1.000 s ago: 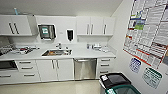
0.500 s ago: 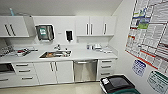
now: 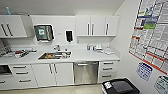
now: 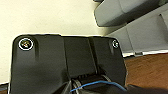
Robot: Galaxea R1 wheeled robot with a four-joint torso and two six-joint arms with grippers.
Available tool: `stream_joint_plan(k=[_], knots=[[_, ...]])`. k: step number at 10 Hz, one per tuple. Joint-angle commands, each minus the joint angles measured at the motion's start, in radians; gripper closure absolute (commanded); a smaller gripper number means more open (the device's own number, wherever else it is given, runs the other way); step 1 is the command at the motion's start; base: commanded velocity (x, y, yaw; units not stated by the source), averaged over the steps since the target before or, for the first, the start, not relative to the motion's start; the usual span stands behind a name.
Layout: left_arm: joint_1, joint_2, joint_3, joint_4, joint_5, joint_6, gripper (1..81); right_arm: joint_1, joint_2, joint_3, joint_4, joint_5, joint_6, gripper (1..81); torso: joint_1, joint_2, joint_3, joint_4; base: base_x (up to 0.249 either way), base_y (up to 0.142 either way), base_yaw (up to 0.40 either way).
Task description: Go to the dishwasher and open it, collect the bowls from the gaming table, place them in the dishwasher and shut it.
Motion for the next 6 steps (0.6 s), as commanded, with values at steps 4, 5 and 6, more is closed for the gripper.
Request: stream_joint_plan(k=[4, 5, 6], knots=[[-0.057, -0.015, 0.009, -0.004, 0.047, 0.002, 1.0, 0.056, -0.002, 0.008, 0.002, -0.05, 0.0, 1.0, 0.0, -0.001, 0.0, 0.0, 0.154, 0.07, 0.0], [-0.057, -0.015, 0.007, -0.004, 0.047, 0.002, 1.0, 0.054, -0.003, 0.008, 0.002, -0.05, 0.0, 1.0, 0.0, -0.001, 0.0, 0.0, 0.148, 0.07, 0.0], [-0.057, -0.015, 0.007, -0.004, 0.047, 0.002, 1.0, 0.054, -0.003, 0.008, 0.002, -0.05, 0.0, 1.0, 0.0, -0.001, 0.0, 0.0, 0.148, 0.07, 0.0]])
